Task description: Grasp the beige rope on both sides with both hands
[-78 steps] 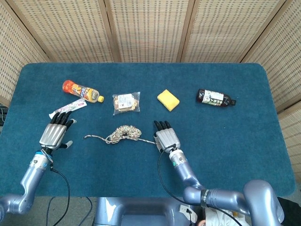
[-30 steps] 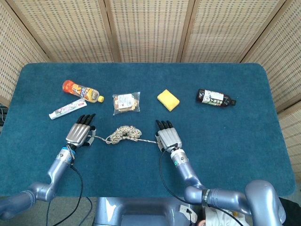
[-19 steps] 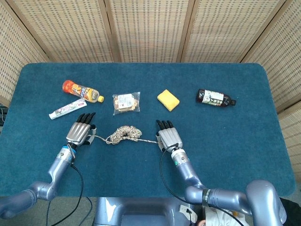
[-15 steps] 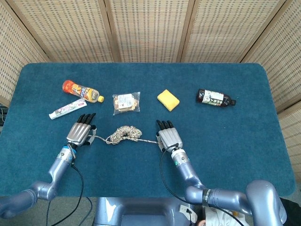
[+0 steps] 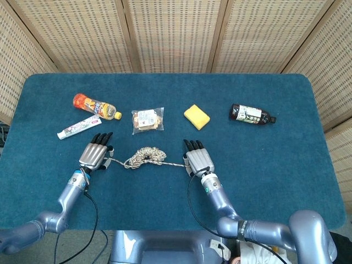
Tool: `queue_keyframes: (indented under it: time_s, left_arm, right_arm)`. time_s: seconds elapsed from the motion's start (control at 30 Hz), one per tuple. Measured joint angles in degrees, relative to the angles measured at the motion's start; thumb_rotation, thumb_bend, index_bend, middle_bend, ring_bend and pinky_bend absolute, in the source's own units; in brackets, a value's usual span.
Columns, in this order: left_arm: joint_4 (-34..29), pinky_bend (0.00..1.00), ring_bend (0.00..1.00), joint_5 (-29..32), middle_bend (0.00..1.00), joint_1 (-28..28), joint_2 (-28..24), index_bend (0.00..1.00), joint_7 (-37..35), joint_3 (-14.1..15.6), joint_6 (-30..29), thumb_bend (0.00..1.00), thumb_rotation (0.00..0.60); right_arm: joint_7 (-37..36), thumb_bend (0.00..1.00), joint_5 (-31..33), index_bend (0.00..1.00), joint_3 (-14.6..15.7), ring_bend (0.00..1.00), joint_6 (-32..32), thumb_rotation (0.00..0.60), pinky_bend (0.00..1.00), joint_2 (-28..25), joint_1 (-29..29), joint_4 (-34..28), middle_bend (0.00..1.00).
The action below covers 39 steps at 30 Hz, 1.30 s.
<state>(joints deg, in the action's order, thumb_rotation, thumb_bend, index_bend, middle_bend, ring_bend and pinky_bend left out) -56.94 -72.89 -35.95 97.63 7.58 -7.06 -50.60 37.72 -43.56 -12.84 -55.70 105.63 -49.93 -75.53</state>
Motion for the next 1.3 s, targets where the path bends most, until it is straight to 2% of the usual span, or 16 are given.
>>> queue_keyframes:
  time_s: [0.1,0.37,0.87,1.07,1.3]
  left_arm:
    - [-0.2,0.00,0.00,0.3,0.00,0.0,0.0,0.50,0.3,0.0,0.1,0.40,0.600]
    - [-0.2,0.00,0.00,0.8,0.00,-0.1,0.0,0.67,1.0,0.1,0.4,0.43,0.600]
    - [-0.9,0.00,0.00,1.5,0.00,-0.1,-1.2,0.77,1.3,-0.3,0.1,0.45,0.600]
    - [-1.7,0.00,0.00,1.2,0.00,0.0,-4.4,0.80,0.7,-1.4,-1.5,0.45,0.600]
    - [-0.9,0.00,0.00,1.5,0.00,-0.1,-9.7,0.82,-0.2,-3.3,-2.9,0.46,0.600]
  right_arm:
    - [-0.1,0.56,0.0,0.69,0.0,0.00,0.0,0.600,0.00,-0.1,0.0,-0.1,0.00]
    - [-0.3,0.56,-0.2,0.69,0.1,0.00,0.0,0.600,0.00,0.0,0.0,0.1,0.00]
    - [-0.9,0.57,-1.0,0.71,0.0,0.00,-0.6,0.600,0.00,-0.4,0.3,0.2,0.00]
    - [-1.3,0.57,-2.8,0.71,-0.1,0.00,-2.0,0.600,0.00,-2.3,0.9,-1.1,0.00]
    - [-1.6,0.57,-4.9,0.71,0.1,0.00,-3.3,0.600,0.00,-8.2,2.2,-3.6,0.00]
